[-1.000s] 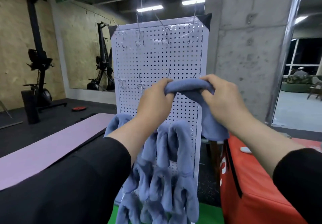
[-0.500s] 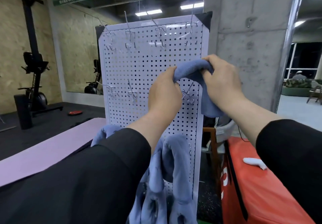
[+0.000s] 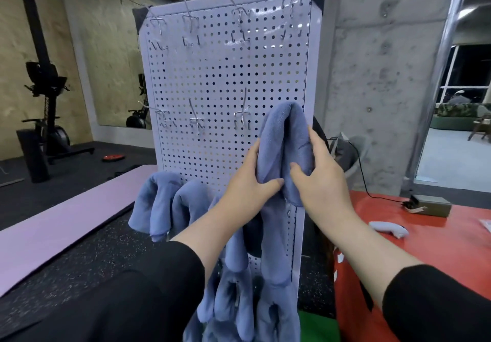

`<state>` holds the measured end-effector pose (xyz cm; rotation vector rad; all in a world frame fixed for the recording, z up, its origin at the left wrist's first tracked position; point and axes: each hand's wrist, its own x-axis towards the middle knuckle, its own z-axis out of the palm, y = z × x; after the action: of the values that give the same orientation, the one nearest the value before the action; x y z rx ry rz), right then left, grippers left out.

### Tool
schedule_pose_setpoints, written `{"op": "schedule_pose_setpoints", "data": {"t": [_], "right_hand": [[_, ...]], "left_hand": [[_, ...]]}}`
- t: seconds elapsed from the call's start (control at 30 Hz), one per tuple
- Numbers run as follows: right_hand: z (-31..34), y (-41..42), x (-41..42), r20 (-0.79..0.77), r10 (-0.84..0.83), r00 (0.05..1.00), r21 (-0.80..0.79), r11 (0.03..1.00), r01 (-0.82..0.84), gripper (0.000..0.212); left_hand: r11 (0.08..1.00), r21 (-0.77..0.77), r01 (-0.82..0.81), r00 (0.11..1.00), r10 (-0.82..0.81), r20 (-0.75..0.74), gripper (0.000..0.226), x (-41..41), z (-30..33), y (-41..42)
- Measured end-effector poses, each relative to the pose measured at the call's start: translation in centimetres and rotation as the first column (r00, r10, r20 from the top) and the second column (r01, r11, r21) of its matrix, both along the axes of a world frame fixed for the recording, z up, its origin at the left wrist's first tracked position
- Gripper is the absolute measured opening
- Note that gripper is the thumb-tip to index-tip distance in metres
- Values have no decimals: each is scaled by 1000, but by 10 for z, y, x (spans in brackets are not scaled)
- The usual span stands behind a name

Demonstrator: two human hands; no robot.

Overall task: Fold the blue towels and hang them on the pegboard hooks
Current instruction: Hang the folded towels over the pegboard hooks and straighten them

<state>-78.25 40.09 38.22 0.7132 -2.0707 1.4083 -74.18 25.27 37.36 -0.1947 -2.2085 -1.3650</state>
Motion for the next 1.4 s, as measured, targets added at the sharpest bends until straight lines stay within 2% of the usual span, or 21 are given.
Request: {"op": "schedule_pose_setpoints", "data": {"t": [0.17, 0.27, 0.4, 0.47, 0.6, 0.77, 0.93, 1.1, 1.27, 1.4], "right_hand": [[-23, -4, 14, 81, 26, 996, 13, 1000, -27, 76], [-32, -4, 30, 85, 4, 996, -15, 1000, -3, 70], [-38, -5, 62, -22, -8, 1000, -103, 995, 6, 57], [-45, -10, 76, -83, 10, 996, -110, 994, -19, 50], [-80, -35, 111, -80, 134, 988, 12, 991, -133, 31], [-174, -87, 156, 113, 255, 960, 236, 932, -275, 28], [-302, -143, 198, 443, 234, 866, 428, 793, -433, 30], [-416, -190, 223, 653, 132, 745, 543, 604, -583, 36], [-500, -219, 236, 726, 43, 686, 618, 397, -679, 43], [-547, -230, 236, 751, 68, 656, 627, 235, -743, 50]], "left_hand": [[1000, -19, 21, 998, -20, 55, 52, 23, -9, 0], [999, -42, -6, 996, 10, 86, 45, 33, -12, -4], [998, -3, -66, 993, 66, 102, 54, 48, -18, -16], [989, 2, -148, 987, 147, 70, 42, 63, -21, -25], [952, -24, -305, 952, 305, 5, 21, 108, -46, -49], [854, -163, -494, 847, 515, 133, 21, 164, -148, -112], [800, -289, -527, 640, 596, 485, 27, 235, -295, -181], [828, -366, -426, 383, 531, 756, 32, 285, -420, -219], [881, -330, -340, 244, 421, 873, 44, 295, -501, -229], [901, -287, -325, 177, 356, 917, 47, 292, -551, -226]]}}
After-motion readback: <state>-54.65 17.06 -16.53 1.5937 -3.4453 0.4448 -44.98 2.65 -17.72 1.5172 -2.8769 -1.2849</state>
